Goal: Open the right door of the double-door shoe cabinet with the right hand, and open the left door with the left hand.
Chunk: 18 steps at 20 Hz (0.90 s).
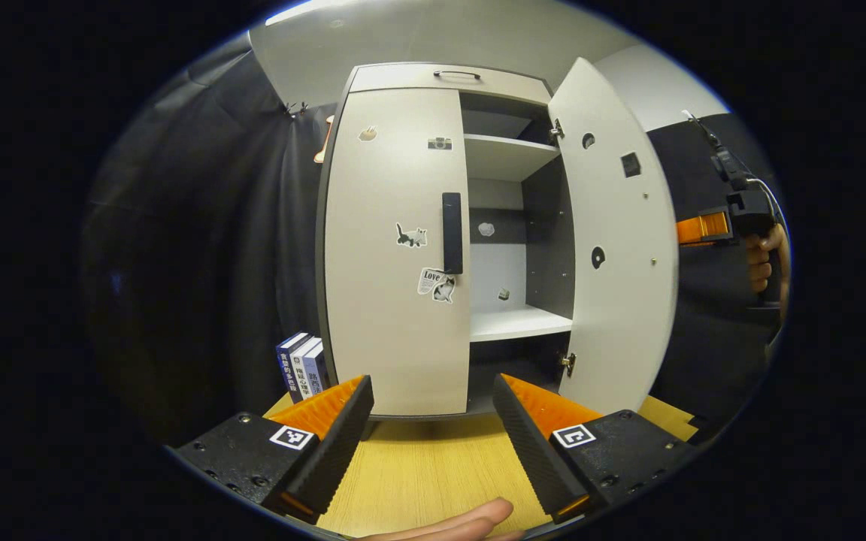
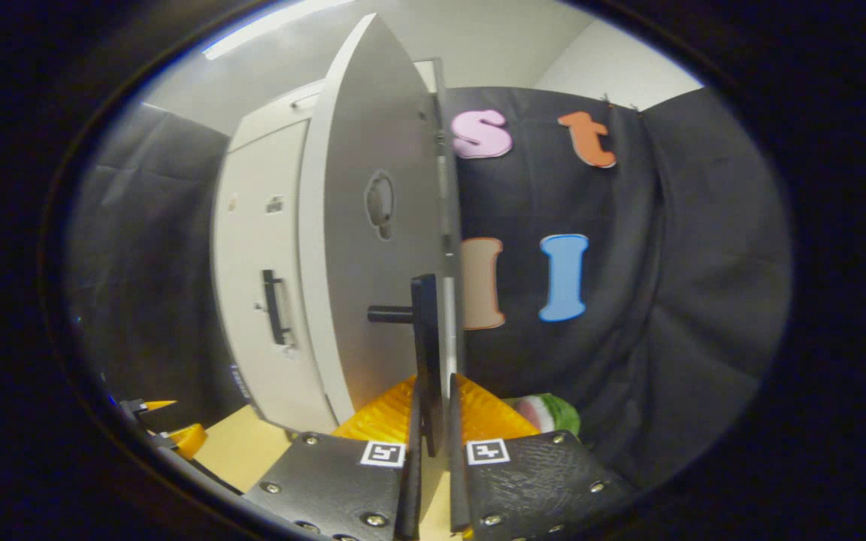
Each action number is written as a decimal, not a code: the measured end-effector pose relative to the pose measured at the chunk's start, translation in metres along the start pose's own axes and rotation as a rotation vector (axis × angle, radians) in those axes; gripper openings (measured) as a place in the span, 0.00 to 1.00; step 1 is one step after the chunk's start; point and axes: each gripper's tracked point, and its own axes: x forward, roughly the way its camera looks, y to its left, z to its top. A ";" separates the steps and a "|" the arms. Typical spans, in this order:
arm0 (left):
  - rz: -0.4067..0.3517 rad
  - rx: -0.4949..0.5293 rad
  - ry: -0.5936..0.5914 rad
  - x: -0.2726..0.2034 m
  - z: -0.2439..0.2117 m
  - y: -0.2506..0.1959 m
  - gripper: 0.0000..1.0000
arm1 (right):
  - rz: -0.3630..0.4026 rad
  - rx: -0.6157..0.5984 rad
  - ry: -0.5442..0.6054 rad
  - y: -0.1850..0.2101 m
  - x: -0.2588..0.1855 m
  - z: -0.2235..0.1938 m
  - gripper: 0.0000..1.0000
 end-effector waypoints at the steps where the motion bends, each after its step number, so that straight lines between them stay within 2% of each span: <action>1: 0.002 -0.007 0.006 0.000 -0.001 0.000 1.00 | -0.026 0.001 -0.006 -0.015 -0.002 0.004 0.15; 2: -0.003 -0.012 0.004 0.000 -0.001 0.001 1.00 | 0.035 0.057 0.016 -0.010 -0.003 0.001 0.01; 3: -0.004 -0.012 0.004 0.000 -0.001 0.001 1.00 | 0.094 0.134 0.029 -0.002 0.001 -0.002 0.01; 4: 0.004 -0.011 0.002 0.000 0.000 0.003 1.00 | 0.110 0.162 0.034 -0.002 -0.006 -0.003 0.08; 5: 0.013 -0.009 0.001 -0.001 0.000 0.005 0.99 | 0.121 0.166 0.028 -0.004 -0.002 -0.002 0.07; 7: 0.018 -0.007 0.000 -0.001 0.002 0.010 0.99 | 0.117 0.155 0.016 -0.011 -0.003 -0.004 0.07; 8: 0.024 -0.003 -0.001 0.001 0.003 0.011 1.00 | 0.134 0.152 0.014 -0.006 -0.004 -0.005 0.12; 9: 0.030 -0.003 -0.006 0.001 0.004 0.012 0.99 | 0.146 0.148 0.009 -0.004 -0.006 -0.006 0.07; 13: 0.024 -0.030 0.009 0.010 0.002 0.017 1.00 | 0.126 0.121 -0.032 -0.009 -0.019 -0.007 0.08; 14: 0.031 -0.022 0.001 0.014 0.005 0.021 1.00 | 0.084 0.116 -0.050 -0.018 -0.024 -0.006 0.10; 16: 0.056 -0.011 -0.011 0.020 0.011 0.030 1.00 | -0.023 0.109 -0.123 -0.047 -0.044 0.003 0.43; 18: 0.054 -0.021 -0.012 0.027 0.016 0.033 0.99 | -0.077 0.074 -0.156 -0.057 -0.050 0.010 0.79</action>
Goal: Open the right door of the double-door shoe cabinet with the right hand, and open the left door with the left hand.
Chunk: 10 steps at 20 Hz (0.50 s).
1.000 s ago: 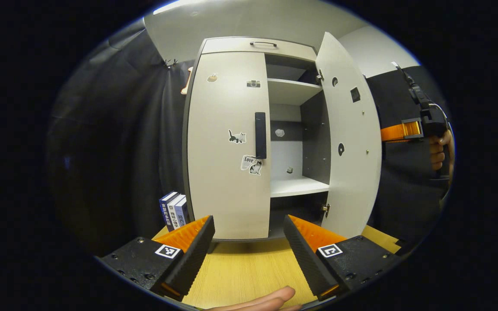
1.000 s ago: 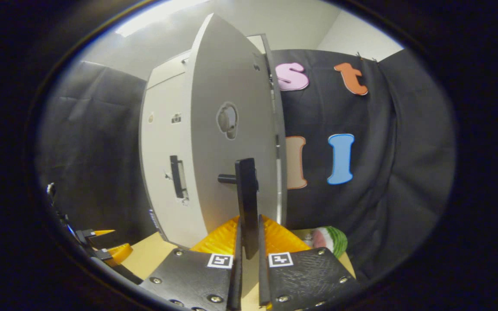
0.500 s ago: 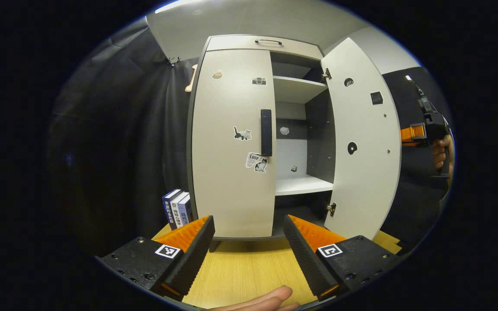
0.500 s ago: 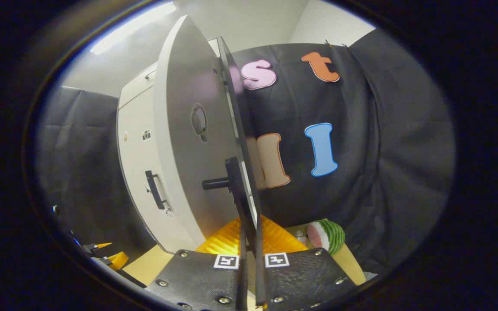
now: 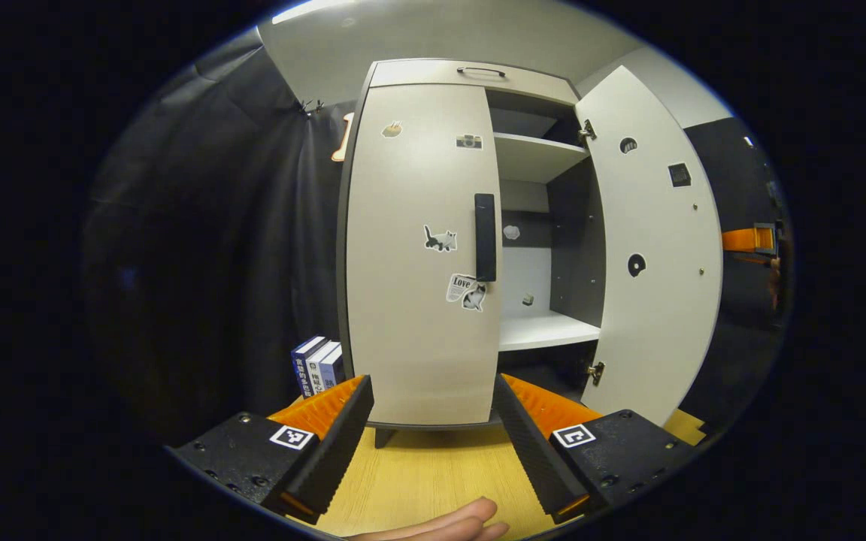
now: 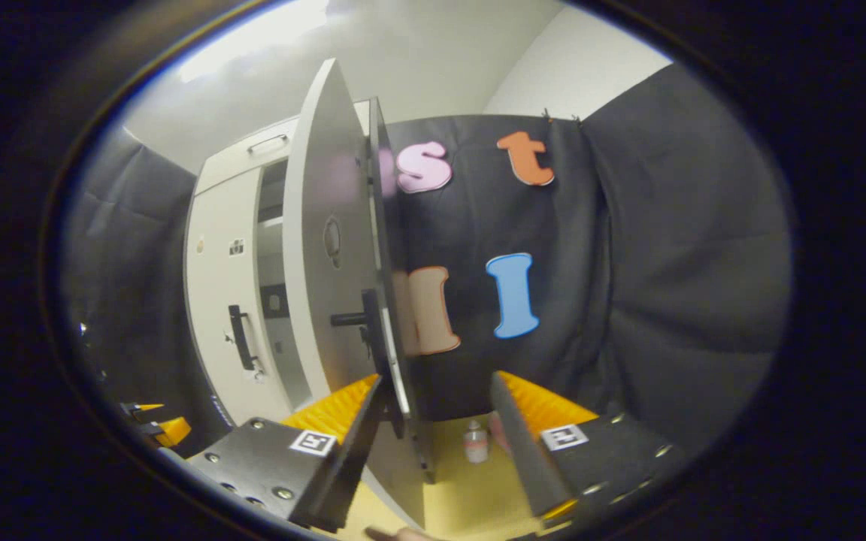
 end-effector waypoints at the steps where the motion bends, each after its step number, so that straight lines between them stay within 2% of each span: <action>1: -0.009 -0.014 0.000 0.001 0.003 -0.001 0.99 | -0.004 -0.022 -0.025 -0.004 -0.007 0.003 0.87; 3: -0.022 -0.039 -0.010 0.006 0.011 -0.002 1.00 | -0.005 -0.049 -0.058 -0.004 -0.018 0.010 0.97; 7: -0.030 -0.028 -0.014 0.019 0.028 -0.006 0.99 | -0.024 -0.071 -0.070 0.001 -0.048 0.004 0.98; 8: -0.032 -0.021 -0.012 0.025 0.033 -0.007 0.99 | -0.014 -0.062 -0.071 0.007 -0.057 0.000 1.00; 10: -0.046 -0.007 -0.019 0.035 0.045 -0.011 1.00 | 0.009 -0.044 -0.075 0.021 -0.074 -0.004 0.98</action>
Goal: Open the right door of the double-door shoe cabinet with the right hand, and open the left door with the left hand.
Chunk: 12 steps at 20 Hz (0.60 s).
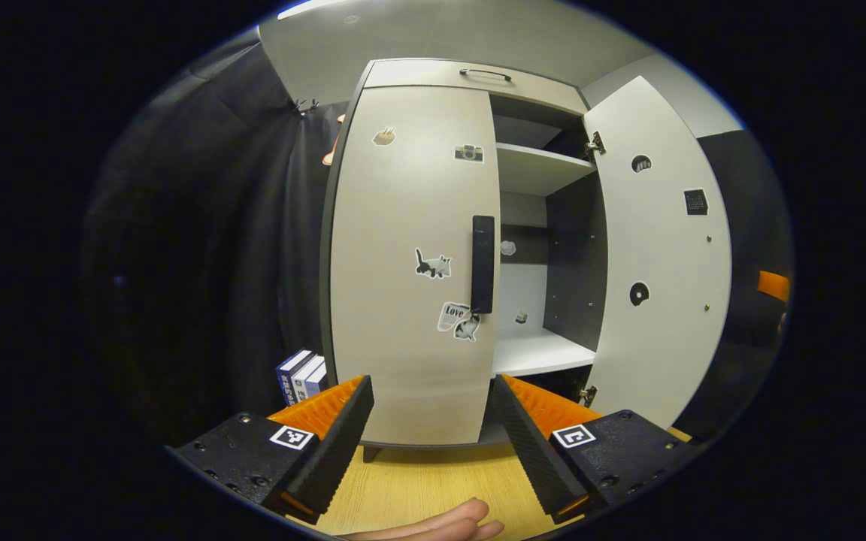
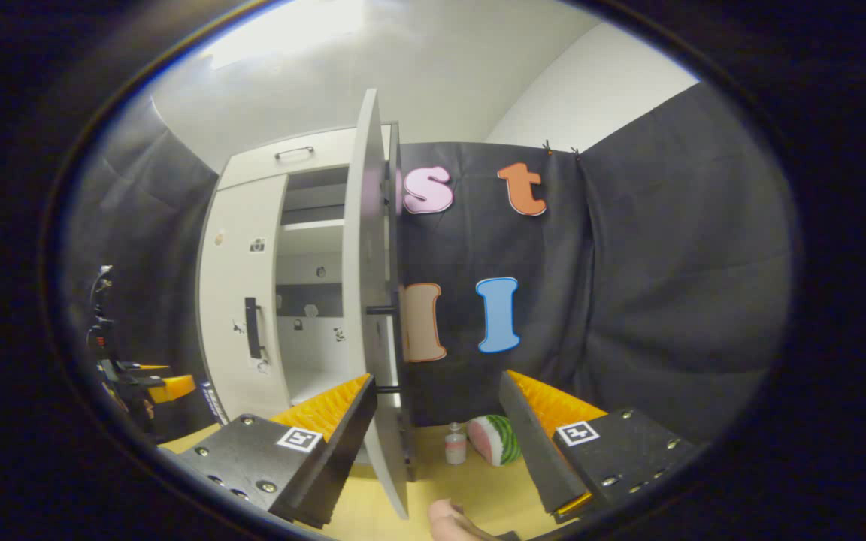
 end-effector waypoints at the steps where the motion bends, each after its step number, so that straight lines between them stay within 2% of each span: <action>1: -0.021 0.008 0.006 0.006 0.003 -0.004 1.00 | 0.014 0.000 0.002 0.008 -0.009 -0.002 0.98; 4: -0.042 0.012 -0.007 0.026 0.024 -0.002 0.99 | 0.063 -0.009 0.042 0.034 -0.025 -0.020 1.00; 5: -0.043 -0.006 -0.012 0.033 0.031 -0.004 0.99 | 0.073 -0.015 0.044 0.040 -0.030 -0.022 0.97; 9: -0.084 -0.051 -0.041 0.074 0.065 -0.017 0.99 | 0.088 -0.033 0.058 0.065 -0.044 -0.036 0.98; 12: -0.070 -0.048 -0.036 0.106 0.075 -0.016 0.99 | 0.123 0.005 0.066 0.083 -0.060 -0.049 0.98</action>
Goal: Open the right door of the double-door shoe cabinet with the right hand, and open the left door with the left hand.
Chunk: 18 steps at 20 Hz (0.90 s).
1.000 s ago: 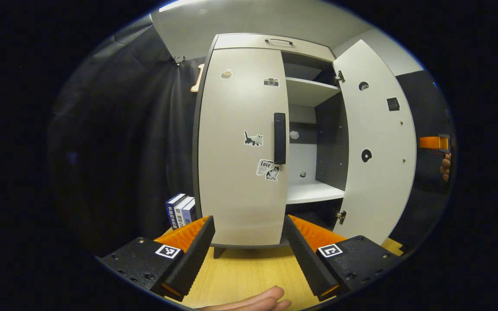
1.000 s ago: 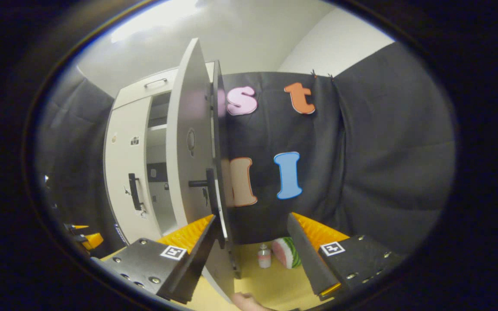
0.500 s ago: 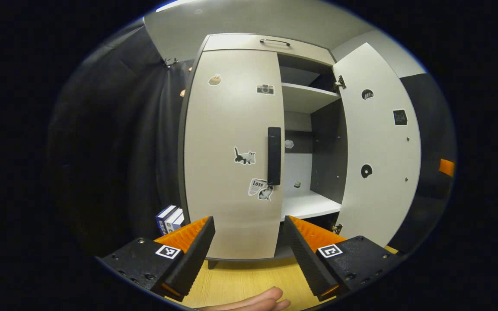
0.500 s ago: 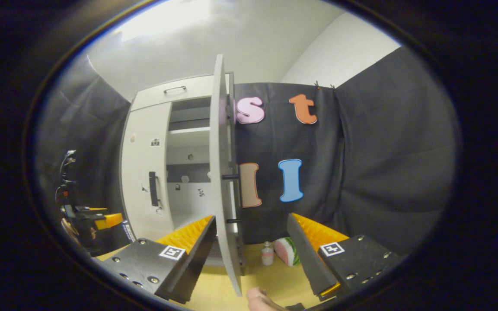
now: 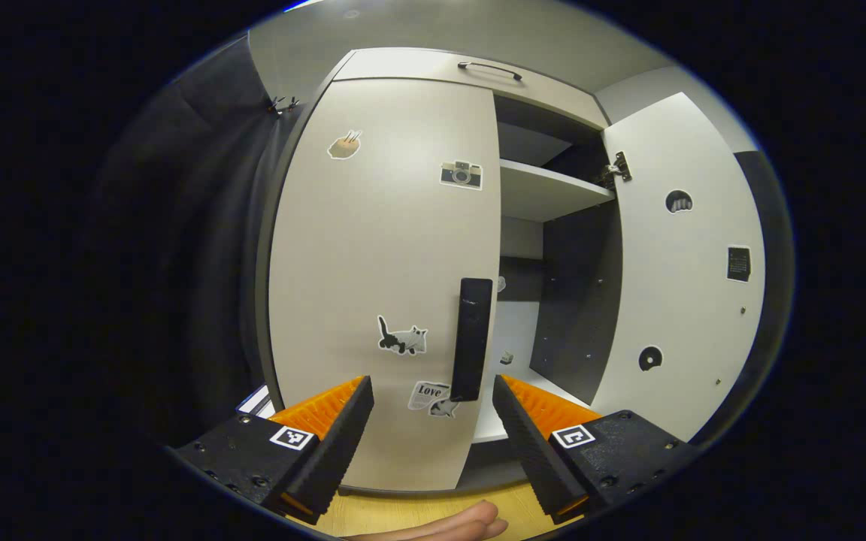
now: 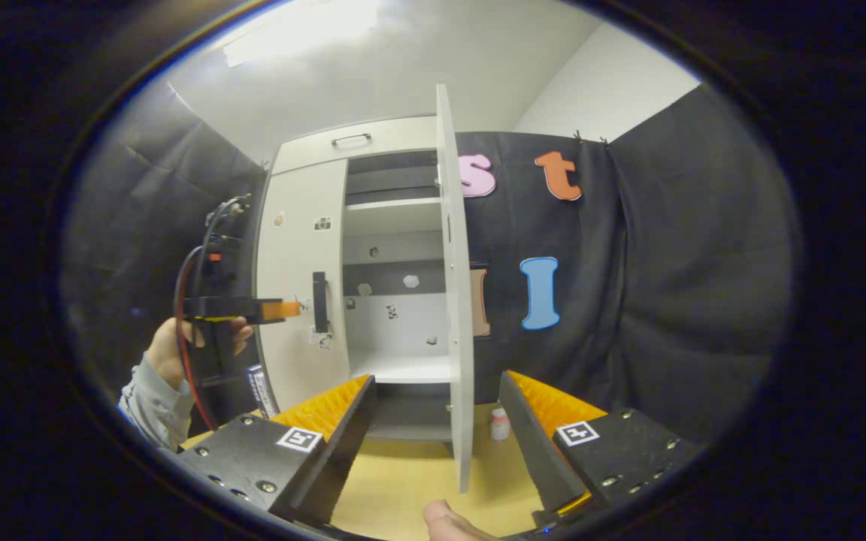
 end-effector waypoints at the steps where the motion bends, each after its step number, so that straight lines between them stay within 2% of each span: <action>1: -0.005 0.003 -0.006 0.009 0.002 -0.002 0.99 | 0.013 0.004 0.000 0.007 -0.004 -0.003 0.98; 3: -0.031 0.010 0.000 0.023 0.000 -0.011 0.99 | 0.039 0.012 -0.005 0.016 -0.013 -0.007 0.98; 6: -0.028 0.026 -0.003 0.043 -0.001 -0.020 0.99 | 0.080 0.078 -0.003 0.026 -0.021 -0.012 0.98; 9: -0.032 0.070 0.001 0.063 -0.002 -0.030 0.99 | 0.082 0.115 -0.010 0.020 -0.027 -0.015 0.98; 11: -0.008 0.126 0.010 0.075 -0.004 -0.028 0.94 | 0.071 0.093 -0.008 0.021 -0.026 -0.017 0.97; 13: 0.026 0.154 0.007 0.085 -0.005 -0.020 0.84 | 0.068 0.085 -0.007 0.020 -0.027 -0.019 0.98; 14: 0.029 0.138 -0.001 0.082 -0.001 -0.020 0.70 | 0.075 0.082 -0.006 0.021 -0.029 -0.021 1.00; 15: -0.001 0.139 -0.006 0.088 -0.004 -0.027 0.67 | 0.074 0.082 -0.006 0.020 -0.031 -0.021 1.00; 16: -0.039 0.132 0.011 0.088 -0.006 -0.035 0.56 | 0.070 0.086 -0.004 0.017 -0.034 -0.021 1.00; 18: -0.059 0.125 -0.007 0.089 -0.006 -0.032 0.35 | 0.059 0.097 -0.001 0.017 -0.036 -0.022 0.99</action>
